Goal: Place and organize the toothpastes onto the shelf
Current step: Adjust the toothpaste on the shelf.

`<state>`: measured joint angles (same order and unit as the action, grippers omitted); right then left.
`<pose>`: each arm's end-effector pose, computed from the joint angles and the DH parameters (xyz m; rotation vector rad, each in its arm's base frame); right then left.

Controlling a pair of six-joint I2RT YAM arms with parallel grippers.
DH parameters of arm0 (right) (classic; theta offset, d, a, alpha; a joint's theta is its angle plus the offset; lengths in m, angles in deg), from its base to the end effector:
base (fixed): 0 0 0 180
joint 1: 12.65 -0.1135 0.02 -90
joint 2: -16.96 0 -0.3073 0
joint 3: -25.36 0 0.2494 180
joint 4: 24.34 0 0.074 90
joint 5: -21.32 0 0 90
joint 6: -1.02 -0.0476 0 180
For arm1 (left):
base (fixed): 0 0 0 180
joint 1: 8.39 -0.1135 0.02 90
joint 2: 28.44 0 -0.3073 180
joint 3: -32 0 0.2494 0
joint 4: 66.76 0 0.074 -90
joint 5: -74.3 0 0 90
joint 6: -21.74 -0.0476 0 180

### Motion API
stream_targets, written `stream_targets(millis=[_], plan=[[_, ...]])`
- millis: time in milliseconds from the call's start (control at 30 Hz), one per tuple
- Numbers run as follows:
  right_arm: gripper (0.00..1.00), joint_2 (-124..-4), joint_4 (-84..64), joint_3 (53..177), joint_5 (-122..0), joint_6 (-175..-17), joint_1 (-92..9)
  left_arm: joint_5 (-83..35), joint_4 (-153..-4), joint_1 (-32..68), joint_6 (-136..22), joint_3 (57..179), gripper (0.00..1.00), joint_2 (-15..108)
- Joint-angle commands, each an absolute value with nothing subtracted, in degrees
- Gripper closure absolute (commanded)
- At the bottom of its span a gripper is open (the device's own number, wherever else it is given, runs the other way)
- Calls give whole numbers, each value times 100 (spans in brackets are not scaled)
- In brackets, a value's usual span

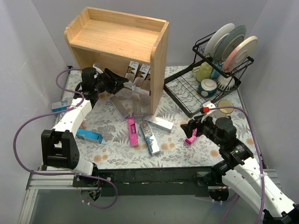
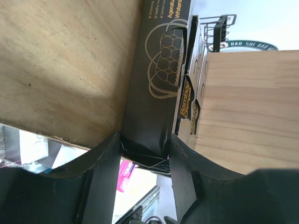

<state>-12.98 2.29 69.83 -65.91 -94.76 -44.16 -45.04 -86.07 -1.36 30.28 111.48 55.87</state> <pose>0.0960 0.0615 0.3040 -0.4375 1.7569 0.5093 0.3380 -0.0652 0.3511 -1.3961 1.9123 -1.5736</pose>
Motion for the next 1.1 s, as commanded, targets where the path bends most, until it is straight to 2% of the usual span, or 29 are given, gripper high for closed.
stream_targets(millis=[0, 100, 367, 600, 900, 1067], plan=[[10, -1240, 30, 7074, -6604, -9478, -4403, -4980, -9122, -91, 2553, 11579, 73, 5610], [10, -1249, 30, 7066, -6595, -9478, -4403, -5085, -9438, -83, 2360, 11790, 70, 5742], [10, -1213, 39, 7066, -6613, -9478, -4403, -4638, -9720, -83, 2183, 11861, 39, 5611], [10, -1231, 39, 7066, -6604, -9478, -4403, -3944, -9887, -83, 1849, 11931, 22, 5304], [10, -1240, 48, 7074, -6622, -9478, -4403, -3135, -10037, -83, 1287, 11888, 16, 4900], [10, -1284, 22, 7074, -6595, -9469, -4403, -2906, -8993, -83, 1190, 11467, 31, 4706]])
